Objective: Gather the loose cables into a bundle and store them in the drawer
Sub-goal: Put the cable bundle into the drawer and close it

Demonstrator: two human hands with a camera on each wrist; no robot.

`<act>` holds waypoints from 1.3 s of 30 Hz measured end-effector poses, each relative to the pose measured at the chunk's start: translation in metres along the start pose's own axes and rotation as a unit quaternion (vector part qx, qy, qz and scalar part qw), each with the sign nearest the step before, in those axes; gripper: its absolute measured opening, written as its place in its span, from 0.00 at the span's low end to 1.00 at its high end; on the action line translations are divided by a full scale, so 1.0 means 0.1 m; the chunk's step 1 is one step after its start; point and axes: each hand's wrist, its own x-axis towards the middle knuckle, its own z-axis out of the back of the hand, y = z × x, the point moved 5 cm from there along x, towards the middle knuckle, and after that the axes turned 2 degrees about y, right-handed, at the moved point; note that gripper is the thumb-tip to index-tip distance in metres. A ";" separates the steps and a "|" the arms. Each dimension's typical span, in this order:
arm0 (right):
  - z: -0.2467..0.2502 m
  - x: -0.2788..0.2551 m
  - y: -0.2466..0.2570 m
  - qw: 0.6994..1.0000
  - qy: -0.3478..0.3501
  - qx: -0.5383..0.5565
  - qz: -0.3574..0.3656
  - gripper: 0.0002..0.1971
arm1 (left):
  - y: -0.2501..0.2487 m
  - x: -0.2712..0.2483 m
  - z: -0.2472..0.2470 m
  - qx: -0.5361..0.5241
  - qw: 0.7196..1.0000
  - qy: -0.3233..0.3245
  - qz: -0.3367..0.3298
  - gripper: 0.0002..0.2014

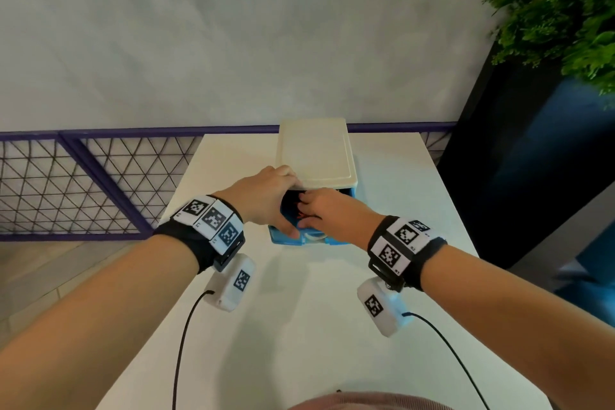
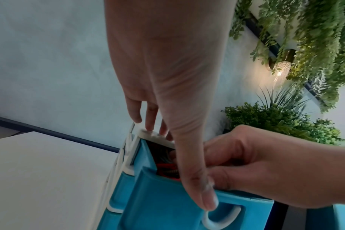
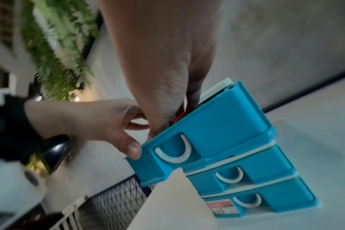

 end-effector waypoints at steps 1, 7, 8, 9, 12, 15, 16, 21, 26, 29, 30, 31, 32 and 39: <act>0.06 -0.03 -0.02 0.998 -0.047 0.041 0.007 0.12 | 0.00 0.01 0.00 0.004 1.000 0.002 0.001 0.45; 0.20 -0.18 -0.28 0.979 -0.156 -0.069 -0.114 0.26 | 0.01 0.04 0.01 0.033 0.999 0.007 0.012 0.48; 0.20 -0.18 -0.33 0.976 -0.154 -0.063 -0.137 0.29 | 0.00 0.04 0.01 0.036 0.999 0.007 0.010 0.48; 0.21 -0.18 -0.36 0.975 -0.156 -0.044 -0.155 0.29 | 0.00 0.04 0.02 0.037 0.999 0.005 0.011 0.47; 0.23 -0.12 -0.36 0.972 -0.155 -0.030 -0.173 0.26 | 0.01 0.04 0.04 0.033 0.999 -0.008 0.016 0.45; 0.33 -0.05 -0.35 0.980 -0.092 -0.036 -0.174 0.26 | 0.01 0.04 0.05 0.033 0.999 -0.012 0.018 0.44; 0.36 -0.03 -0.37 0.982 -0.058 -0.022 -0.178 0.26 | 0.01 0.05 0.04 0.031 0.999 -0.010 0.019 0.44; 0.37 -0.01 -0.37 0.978 -0.050 -0.018 -0.203 0.31 | 0.02 0.07 0.03 0.032 0.999 -0.012 0.016 0.45; 0.25 0.02 -0.28 0.960 -0.143 -0.089 -0.226 0.31 | 0.05 0.09 0.04 0.037 0.999 -0.022 0.003 0.41; 0.32 0.04 -0.30 0.966 -0.127 -0.052 -0.220 0.28 | 0.06 0.11 0.03 0.035 0.999 -0.024 0.009 0.39; 0.35 0.04 -0.32 0.969 -0.109 -0.035 -0.218 0.27 | 0.06 0.12 0.03 0.038 0.999 -0.026 0.012 0.38; 0.38 0.04 -0.34 0.972 -0.087 -0.018 -0.216 0.25 | 0.06 0.13 0.03 0.043 0.999 -0.028 0.015 0.36; 0.41 0.04 -0.36 0.975 -0.068 -0.009 -0.213 0.23 | 0.06 0.14 0.05 0.050 0.998 -0.034 0.019 0.33; 0.37 -0.01 -0.32 0.978 -0.072 -0.035 -0.195 0.18 | -0.13 0.22 -0.01 0.139 0.971 -0.194 0.027 0.07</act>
